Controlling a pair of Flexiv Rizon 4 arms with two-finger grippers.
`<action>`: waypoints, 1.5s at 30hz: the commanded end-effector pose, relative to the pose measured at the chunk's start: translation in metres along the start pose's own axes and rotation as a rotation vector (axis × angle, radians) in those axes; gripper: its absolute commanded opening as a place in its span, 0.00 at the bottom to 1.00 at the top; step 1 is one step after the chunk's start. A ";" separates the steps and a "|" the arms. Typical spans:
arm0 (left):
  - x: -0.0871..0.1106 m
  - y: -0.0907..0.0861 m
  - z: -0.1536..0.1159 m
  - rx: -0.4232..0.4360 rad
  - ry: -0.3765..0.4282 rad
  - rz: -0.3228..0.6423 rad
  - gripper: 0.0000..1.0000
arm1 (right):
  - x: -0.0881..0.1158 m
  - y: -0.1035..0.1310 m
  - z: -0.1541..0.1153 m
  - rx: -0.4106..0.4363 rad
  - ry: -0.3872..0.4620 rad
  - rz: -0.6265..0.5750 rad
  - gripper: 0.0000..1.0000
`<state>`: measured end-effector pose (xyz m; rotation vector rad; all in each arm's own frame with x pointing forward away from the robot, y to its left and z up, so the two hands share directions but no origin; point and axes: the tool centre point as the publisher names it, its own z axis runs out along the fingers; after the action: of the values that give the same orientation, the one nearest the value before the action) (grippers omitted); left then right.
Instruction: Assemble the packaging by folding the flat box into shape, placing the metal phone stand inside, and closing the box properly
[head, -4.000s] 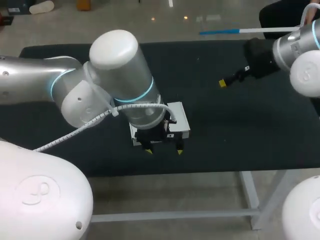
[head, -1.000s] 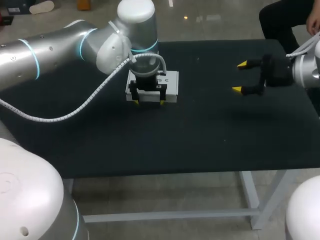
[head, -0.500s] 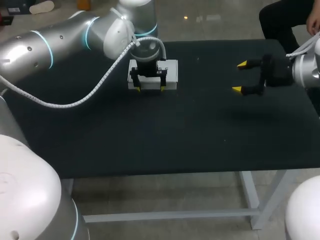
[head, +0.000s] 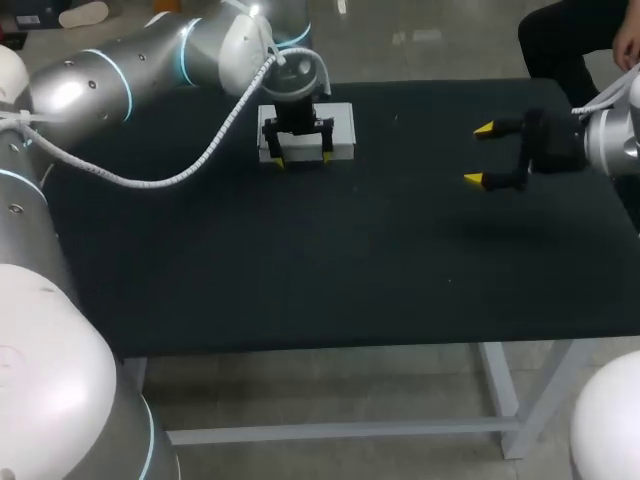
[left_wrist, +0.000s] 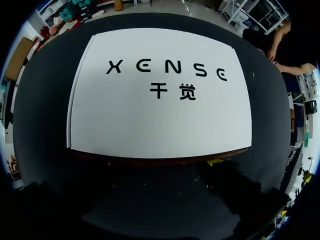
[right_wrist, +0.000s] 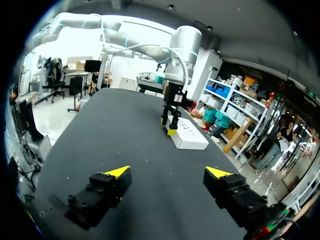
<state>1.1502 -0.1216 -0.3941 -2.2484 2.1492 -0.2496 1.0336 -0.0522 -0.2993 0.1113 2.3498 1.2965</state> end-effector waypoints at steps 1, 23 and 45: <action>0.002 -0.011 0.002 -0.093 -0.006 -0.006 1.00 | 0.000 -0.001 -0.001 -0.008 0.003 -0.001 1.00; -0.026 0.046 -0.045 0.123 0.100 0.115 1.00 | 0.000 -0.001 -0.001 -0.008 0.003 -0.001 1.00; -0.088 0.102 -0.082 0.403 0.339 0.418 1.00 | 0.000 -0.001 -0.001 -0.008 0.003 -0.001 1.00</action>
<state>1.0601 -0.0427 -0.3326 -1.7012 2.6679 -0.6078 1.0339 -0.0521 -0.2994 0.1117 2.3501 1.2970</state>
